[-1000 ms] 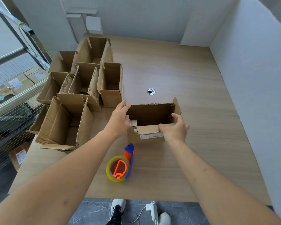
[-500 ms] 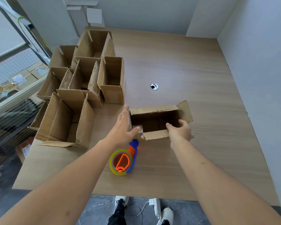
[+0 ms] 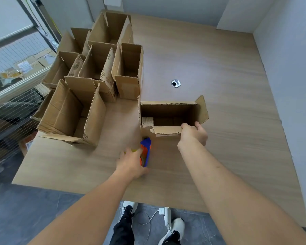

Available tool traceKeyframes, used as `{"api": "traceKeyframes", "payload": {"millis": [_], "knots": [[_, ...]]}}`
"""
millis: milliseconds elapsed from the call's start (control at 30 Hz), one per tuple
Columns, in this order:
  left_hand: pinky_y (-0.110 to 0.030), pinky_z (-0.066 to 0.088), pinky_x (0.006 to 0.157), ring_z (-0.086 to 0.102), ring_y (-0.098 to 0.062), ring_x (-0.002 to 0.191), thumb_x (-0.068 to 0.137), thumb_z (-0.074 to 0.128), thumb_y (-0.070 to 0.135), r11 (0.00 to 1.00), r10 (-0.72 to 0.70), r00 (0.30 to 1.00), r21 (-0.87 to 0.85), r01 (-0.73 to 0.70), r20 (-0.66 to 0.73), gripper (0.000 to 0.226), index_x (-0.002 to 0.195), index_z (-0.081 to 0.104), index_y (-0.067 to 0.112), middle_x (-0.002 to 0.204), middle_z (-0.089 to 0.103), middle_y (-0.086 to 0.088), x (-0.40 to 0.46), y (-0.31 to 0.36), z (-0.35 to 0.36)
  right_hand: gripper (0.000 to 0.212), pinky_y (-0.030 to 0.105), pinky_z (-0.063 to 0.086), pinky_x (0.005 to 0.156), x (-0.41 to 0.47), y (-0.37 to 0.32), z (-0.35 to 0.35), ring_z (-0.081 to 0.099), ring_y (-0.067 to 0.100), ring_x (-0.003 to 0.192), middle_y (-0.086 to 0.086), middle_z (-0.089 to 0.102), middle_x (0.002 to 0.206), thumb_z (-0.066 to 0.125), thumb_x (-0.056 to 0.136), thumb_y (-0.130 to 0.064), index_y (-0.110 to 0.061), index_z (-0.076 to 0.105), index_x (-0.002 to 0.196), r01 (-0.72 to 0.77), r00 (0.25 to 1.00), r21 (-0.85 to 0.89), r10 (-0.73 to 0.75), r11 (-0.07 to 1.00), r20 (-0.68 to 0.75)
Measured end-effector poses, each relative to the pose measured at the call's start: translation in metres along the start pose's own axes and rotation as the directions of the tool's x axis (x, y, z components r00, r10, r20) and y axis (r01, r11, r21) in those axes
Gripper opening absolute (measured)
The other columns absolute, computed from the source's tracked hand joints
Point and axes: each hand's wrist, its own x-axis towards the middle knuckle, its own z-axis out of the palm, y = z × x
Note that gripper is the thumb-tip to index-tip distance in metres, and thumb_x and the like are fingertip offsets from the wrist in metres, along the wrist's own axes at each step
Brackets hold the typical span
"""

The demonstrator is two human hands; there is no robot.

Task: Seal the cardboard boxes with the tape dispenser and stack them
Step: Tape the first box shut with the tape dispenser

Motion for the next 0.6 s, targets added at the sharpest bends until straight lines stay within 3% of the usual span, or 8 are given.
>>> {"api": "traceKeyframes", "payload": {"millis": [67, 200, 300, 367, 433, 500, 600], "knots": [[-0.047, 0.047, 0.097, 0.042, -0.036, 0.123, 0.071, 0.076, 0.059, 0.998, 0.028, 1.0, 0.064, -0.028, -0.001, 0.076, 0.136, 0.041, 0.045, 0.135, 0.04, -0.006, -0.001, -0.011, 0.0, 0.061, 0.02, 0.045, 0.05, 0.004, -0.006, 0.001, 0.066, 0.018, 0.081, 0.002, 0.067, 0.129, 0.076, 0.083, -0.007, -0.03, 0.063, 0.137, 0.019, 0.999, 0.005, -0.019, 1.0, -0.039], [-0.044, 0.045, 0.101, 0.039, -0.03, 0.131, 0.071, 0.079, 0.058, 0.985, 0.079, 0.997, 0.154, -0.079, 0.003, 0.077, 0.138, 0.044, 0.045, 0.145, 0.036, -0.003, -0.001, -0.044, 0.0, 0.059, 0.022, 0.05, 0.068, 0.022, -0.022, -0.006, 0.067, 0.024, 0.095, 0.004, 0.067, 0.128, 0.072, 0.085, -0.006, -0.024, 0.06, 0.14, 0.045, 0.995, 0.005, -0.044, 0.999, -0.091], [-0.043, 0.042, 0.105, 0.039, -0.03, 0.135, 0.071, 0.078, 0.059, 0.993, 0.047, 0.998, 0.114, -0.041, -0.044, 0.08, 0.141, 0.045, 0.041, 0.148, 0.038, -0.004, 0.002, -0.055, -0.005, 0.05, 0.016, 0.04, 0.05, 0.032, -0.029, -0.007, 0.062, 0.023, 0.084, 0.006, 0.068, 0.122, 0.07, 0.083, -0.003, -0.017, 0.066, 0.131, 0.036, 0.996, 0.011, -0.035, 0.999, -0.076], [-0.043, 0.042, 0.106, 0.039, -0.032, 0.136, 0.07, 0.077, 0.06, 0.997, 0.018, 0.998, 0.081, -0.013, -0.065, 0.083, 0.143, 0.043, 0.038, 0.148, 0.04, -0.005, 0.006, -0.057, -0.008, 0.041, 0.018, 0.042, 0.051, 0.032, -0.028, -0.006, 0.062, 0.024, 0.079, 0.008, 0.07, 0.117, 0.069, 0.081, -0.001, -0.013, 0.07, 0.121, 0.036, 0.997, -0.105, -0.043, 0.994, -0.068], [-0.045, 0.043, 0.105, 0.04, -0.035, 0.134, 0.069, 0.077, 0.06, 0.998, -0.001, 0.997, 0.056, 0.006, -0.078, 0.087, 0.143, 0.041, 0.032, 0.144, 0.045, -0.006, 0.011, -0.059, -0.01, 0.029, 0.018, 0.04, 0.043, 0.031, -0.025, -0.006, 0.06, 0.021, 0.068, 0.009, 0.069, 0.107, 0.068, 0.081, 0.001, -0.007, 0.068, 0.109, 0.021, 0.997, -0.216, -0.037, 0.976, -0.068], [-0.046, 0.046, 0.102, 0.043, -0.036, 0.13, 0.065, 0.082, 0.057, 0.999, -0.034, 0.994, -0.009, 0.033, -0.104, 0.104, 0.148, 0.031, 0.021, 0.141, 0.049, -0.007, 0.016, -0.059, -0.013, 0.026, 0.018, 0.036, 0.038, 0.028, -0.019, -0.006, 0.062, 0.021, 0.068, 0.01, 0.068, 0.102, 0.069, 0.081, 0.001, -0.005, 0.065, 0.106, 0.004, 0.998, -0.281, -0.021, 0.96, -0.06], [-0.045, 0.05, 0.1, 0.047, -0.034, 0.128, 0.054, 0.093, 0.057, 0.986, -0.088, 0.992, -0.151, 0.075, -0.085, 0.14, 0.157, 0.007, 0.017, 0.143, 0.045, -0.012, 0.019, -0.059, -0.019, 0.033, 0.024, 0.042, 0.046, 0.026, -0.013, -0.008, 0.068, 0.029, 0.084, 0.012, 0.066, 0.113, 0.074, 0.075, -0.003, -0.006, 0.065, 0.107, 0.022, 0.997, -0.338, -0.046, 0.941, -0.064]]}}
